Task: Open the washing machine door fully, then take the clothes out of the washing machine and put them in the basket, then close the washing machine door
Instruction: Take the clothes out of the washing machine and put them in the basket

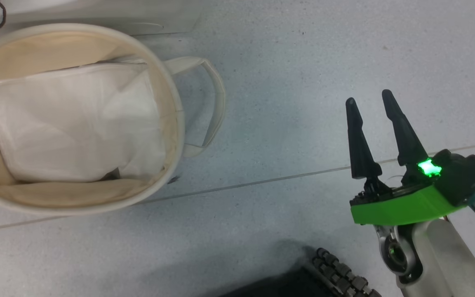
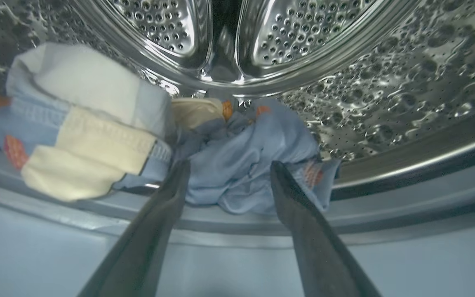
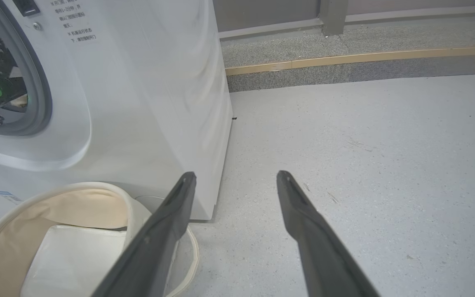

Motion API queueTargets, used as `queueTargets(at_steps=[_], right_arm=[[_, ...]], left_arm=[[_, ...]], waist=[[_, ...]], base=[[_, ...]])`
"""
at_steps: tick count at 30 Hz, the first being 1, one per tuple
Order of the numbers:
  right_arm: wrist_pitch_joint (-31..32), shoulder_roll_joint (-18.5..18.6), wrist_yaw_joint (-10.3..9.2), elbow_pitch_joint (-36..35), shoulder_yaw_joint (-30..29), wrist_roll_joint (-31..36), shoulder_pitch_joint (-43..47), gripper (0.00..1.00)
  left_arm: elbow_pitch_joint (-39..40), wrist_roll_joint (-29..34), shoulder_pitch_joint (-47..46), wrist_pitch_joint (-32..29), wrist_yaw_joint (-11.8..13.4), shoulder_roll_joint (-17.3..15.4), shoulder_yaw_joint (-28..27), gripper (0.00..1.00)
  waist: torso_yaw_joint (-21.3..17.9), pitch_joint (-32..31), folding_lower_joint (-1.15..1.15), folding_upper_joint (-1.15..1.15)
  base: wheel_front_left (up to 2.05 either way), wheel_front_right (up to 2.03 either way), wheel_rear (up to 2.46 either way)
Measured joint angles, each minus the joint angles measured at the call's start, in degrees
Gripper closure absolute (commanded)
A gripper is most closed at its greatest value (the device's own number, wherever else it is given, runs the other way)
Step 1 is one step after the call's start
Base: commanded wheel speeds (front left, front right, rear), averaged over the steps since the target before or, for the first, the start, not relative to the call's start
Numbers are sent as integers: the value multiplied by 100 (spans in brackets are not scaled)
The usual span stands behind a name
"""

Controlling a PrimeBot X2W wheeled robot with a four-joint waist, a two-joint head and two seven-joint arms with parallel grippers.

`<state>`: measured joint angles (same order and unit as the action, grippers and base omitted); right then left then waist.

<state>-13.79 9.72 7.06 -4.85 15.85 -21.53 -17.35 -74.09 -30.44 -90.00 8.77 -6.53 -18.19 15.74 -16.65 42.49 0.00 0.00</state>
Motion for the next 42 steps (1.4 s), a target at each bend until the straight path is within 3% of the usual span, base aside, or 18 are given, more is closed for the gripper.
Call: queueTargets(at_steps=[14, 15, 16, 17, 28, 34, 42], right_arm=[[2, -54, 1, -193, -207, 83, 309, 0], [2, -57, 1, -212, -216, 83, 309, 0], [8, -63, 1, -218, -221, 83, 309, 0], [9, -68, 1, -218, -222, 83, 309, 0], [9, -76, 1, -208, -178, 83, 293, 0], [8, -76, 1, -78, -14, 20, 114, 0], [0, -34, 1, 174, 125, -77, -15, 0]], left_arm=[[-90, 103, -3, -466, 558, -151, 174, 0], [-91, 103, -3, -469, 589, -154, 181, 18], [-91, 103, -4, -469, 638, -157, 182, 92], [-93, 103, -5, -453, 657, -159, 189, 100], [-110, 102, -121, 23, 584, -169, 208, 100], [-113, 5, -90, 394, 390, -145, 199, 100], [-78, -60, 582, 547, 142, 200, 212, 100]], waist=[[-145, 56, 0, 0], [-147, 56, 0, 0], [-150, 54, 0, 0], [-153, 53, 0, 0], [-152, 19, 0, 0], [-137, -142, 0, 0], [60, -546, 0, 0]], base=[[0, 0, 0], [0, 0, 0], [0, 0, 0], [0, 0, 0], [0, 0, 0], [0, 0, 0], [0, 0, 0]])
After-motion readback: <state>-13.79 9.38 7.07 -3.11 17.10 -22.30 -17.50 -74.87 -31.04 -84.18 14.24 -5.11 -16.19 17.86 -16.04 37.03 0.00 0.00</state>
